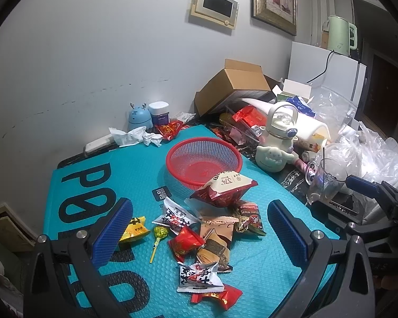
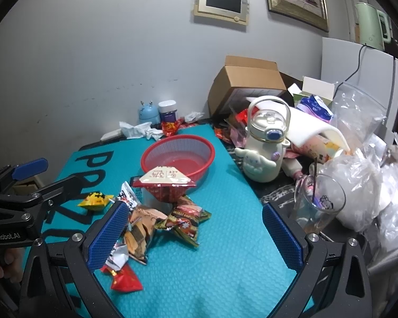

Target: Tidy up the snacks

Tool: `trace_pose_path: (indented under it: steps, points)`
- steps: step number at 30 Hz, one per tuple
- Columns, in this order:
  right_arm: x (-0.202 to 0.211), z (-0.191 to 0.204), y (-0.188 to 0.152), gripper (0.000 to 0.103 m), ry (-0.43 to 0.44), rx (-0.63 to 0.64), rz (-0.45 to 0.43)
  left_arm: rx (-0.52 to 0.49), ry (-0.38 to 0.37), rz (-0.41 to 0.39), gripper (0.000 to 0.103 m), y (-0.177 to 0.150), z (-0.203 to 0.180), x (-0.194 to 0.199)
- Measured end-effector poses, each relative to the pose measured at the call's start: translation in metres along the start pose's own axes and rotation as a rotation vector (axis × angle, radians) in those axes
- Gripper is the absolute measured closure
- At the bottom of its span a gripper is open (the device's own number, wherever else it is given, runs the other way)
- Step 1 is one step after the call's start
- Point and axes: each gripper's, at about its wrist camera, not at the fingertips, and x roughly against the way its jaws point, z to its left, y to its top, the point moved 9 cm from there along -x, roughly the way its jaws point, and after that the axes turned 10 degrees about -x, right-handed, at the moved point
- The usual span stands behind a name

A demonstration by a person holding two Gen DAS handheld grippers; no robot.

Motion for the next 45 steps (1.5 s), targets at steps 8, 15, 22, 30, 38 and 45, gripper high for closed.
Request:
trace_pose_path:
  steps: [8, 15, 22, 30, 38, 45]
  points:
    - [0.005, 0.004, -0.003, 0.000, 0.022, 0.007, -0.004, 0.010, 0.012, -0.008, 0.000, -0.003, 0.000, 0.008]
    - [0.002, 0.012, -0.020, 0.000, 0.068, 0.016, 0.027, 0.031, 0.026, 0.016, 0.000, -0.021, 0.004, 0.011]
    - [-0.011, 0.023, -0.043, 0.001, 0.125, 0.029, 0.086, 0.052, 0.040, 0.053, 0.000, -0.044, 0.010, 0.006]
    - [-0.028, 0.031, -0.069, 0.004, 0.180, 0.045, 0.150, 0.065, 0.043, 0.108, 0.000, -0.074, 0.015, -0.004]
    - [-0.050, 0.037, -0.106, 0.009, 0.219, 0.064, 0.253, 0.074, 0.048, 0.189, 0.000, -0.112, 0.018, -0.019]
    - [-0.076, 0.046, -0.131, 0.015, 0.246, 0.075, 0.343, 0.108, 0.067, 0.261, 0.000, -0.147, 0.033, -0.031]
